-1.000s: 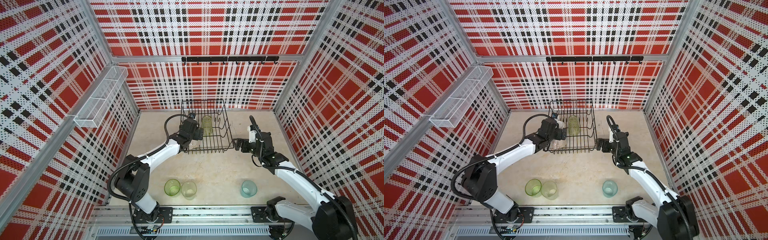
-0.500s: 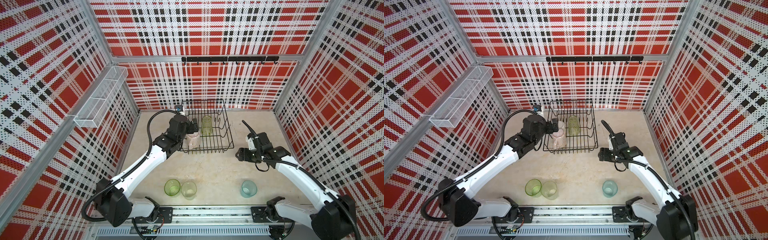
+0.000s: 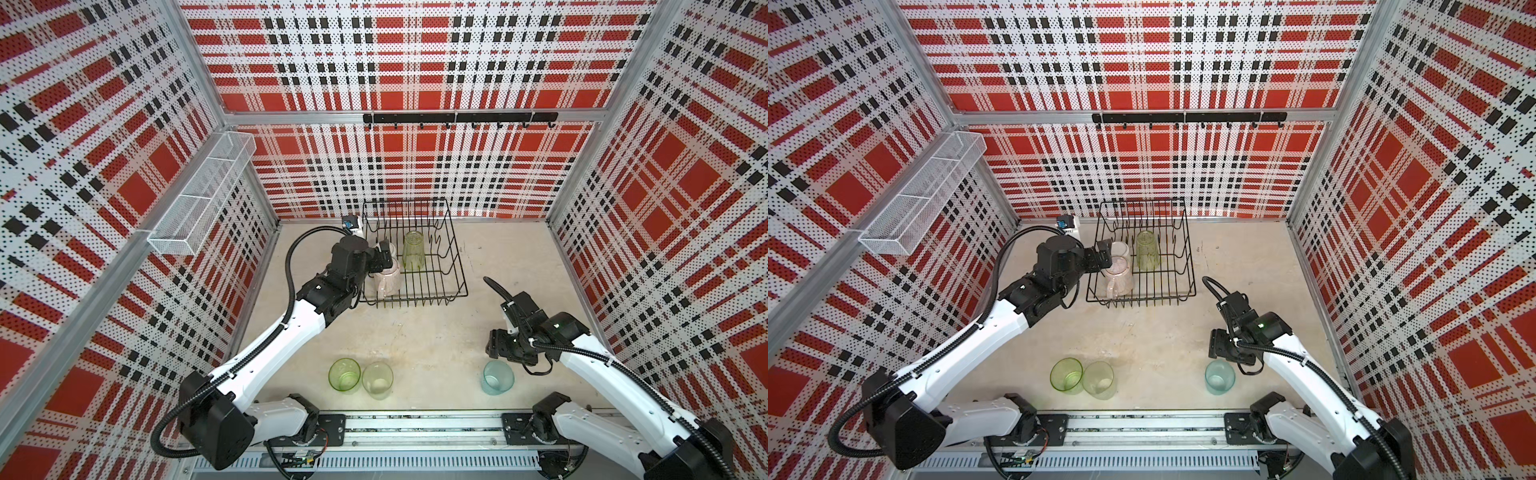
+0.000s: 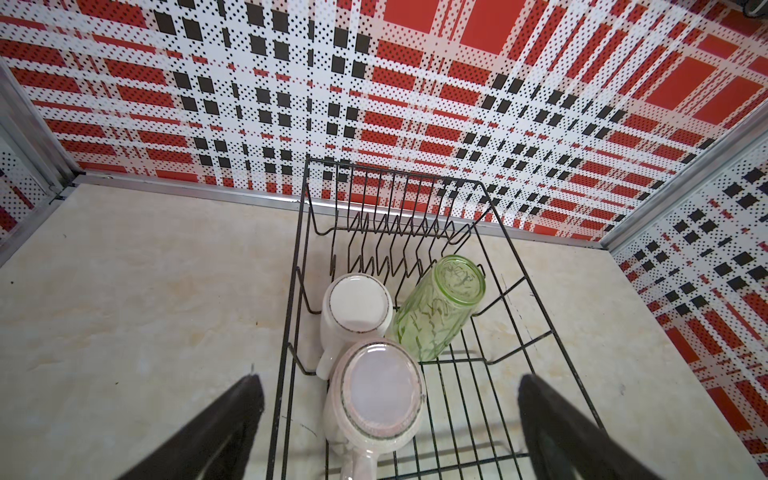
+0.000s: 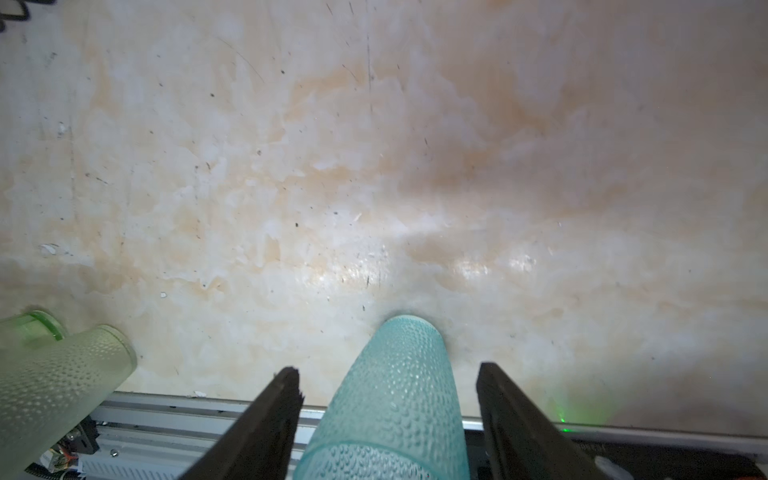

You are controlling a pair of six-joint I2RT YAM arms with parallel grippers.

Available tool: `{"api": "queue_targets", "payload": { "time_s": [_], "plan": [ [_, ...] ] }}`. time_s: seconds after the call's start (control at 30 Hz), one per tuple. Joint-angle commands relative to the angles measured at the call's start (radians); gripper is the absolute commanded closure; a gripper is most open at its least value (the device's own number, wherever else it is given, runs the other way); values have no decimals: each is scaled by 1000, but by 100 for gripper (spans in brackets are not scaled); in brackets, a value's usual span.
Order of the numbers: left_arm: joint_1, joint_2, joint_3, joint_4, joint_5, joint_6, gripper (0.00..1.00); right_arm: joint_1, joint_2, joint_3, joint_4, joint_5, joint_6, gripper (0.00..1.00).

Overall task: Load the cups into the dish rack
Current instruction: 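Reach the right gripper down and close it on the teal cup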

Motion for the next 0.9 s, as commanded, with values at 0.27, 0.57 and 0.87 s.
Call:
{"api": "queue_targets", "payload": {
  "time_s": [0.27, 0.57, 0.87],
  "plan": [
    [1, -28, -7, 6, -6, 11, 2, 12, -81, 52, -157, -40, 42, 36],
    [3, -36, -20, 9, -4, 11, 2, 53, -6, 15, -112, -20, 60, 40],
    [8, -52, -31, 9, -4, 38, 2, 58, 38, -52, -35, -29, 49, 53]
  ]
}}
